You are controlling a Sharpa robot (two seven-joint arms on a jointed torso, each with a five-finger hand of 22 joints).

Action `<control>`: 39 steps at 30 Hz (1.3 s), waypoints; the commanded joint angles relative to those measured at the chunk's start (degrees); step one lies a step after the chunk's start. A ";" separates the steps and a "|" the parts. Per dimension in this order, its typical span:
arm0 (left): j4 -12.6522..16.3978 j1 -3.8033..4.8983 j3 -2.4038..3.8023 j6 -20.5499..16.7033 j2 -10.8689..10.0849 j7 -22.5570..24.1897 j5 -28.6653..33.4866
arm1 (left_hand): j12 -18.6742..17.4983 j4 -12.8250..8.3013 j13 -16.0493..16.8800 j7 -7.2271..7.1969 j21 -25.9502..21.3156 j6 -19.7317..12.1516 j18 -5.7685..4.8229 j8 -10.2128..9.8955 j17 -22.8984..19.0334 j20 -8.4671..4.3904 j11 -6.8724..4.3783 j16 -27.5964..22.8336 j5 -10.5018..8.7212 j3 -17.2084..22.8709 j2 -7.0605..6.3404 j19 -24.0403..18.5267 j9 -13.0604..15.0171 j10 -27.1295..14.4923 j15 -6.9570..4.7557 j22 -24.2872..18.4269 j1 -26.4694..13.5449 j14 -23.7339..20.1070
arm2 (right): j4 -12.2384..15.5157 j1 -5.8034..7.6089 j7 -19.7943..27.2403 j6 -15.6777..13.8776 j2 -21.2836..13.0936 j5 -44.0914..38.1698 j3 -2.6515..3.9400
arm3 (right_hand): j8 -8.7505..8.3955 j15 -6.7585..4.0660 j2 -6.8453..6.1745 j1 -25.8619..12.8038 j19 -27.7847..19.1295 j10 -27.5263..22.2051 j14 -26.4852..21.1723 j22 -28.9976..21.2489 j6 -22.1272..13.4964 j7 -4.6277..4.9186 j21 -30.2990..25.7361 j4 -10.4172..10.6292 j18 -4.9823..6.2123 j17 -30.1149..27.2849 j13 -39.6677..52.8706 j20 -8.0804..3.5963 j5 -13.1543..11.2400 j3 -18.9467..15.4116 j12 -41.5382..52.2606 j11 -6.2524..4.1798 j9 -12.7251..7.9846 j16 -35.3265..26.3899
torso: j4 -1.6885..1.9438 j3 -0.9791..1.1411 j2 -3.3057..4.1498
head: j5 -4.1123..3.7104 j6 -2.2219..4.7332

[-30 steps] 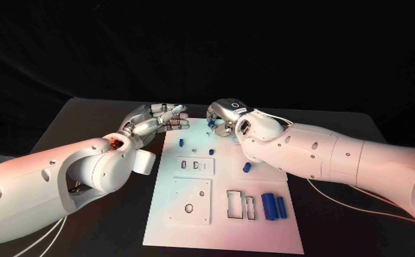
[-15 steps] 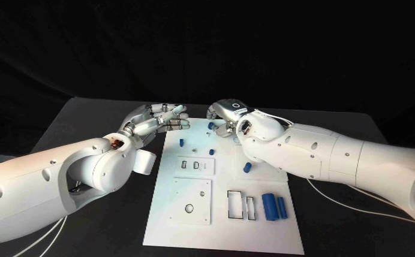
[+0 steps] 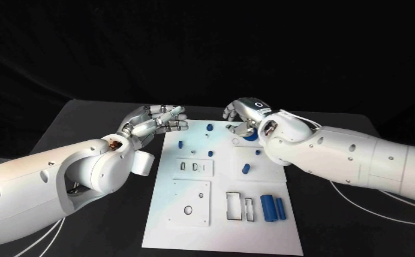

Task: Assemble the parts on the task board

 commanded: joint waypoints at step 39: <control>-0.90 0.07 0.03 1.05 0.29 0.10 -0.10 | -0.58 0.17 0.04 1.15 -0.29 -0.55 0.69 -0.32 0.13 0.07 0.44 -0.40 0.77 -0.60 0.72 0.19 0.13 0.02 0.20 -0.17 0.01 -0.27 | -3.13 0.04 0.64 13.24 -4.71 16.62 0.04 | -0.58 -1.89 1.99 10.53 8.72 14.87 6.05 17.61 -3.59 -1.54 10.74 18.73 -3.90 22.67 70.46 -1.50 8.12 -29.47 71.34 -2.36 4.65 9.12 | -1.02 0.17 -0.68 | 0.07 -0.14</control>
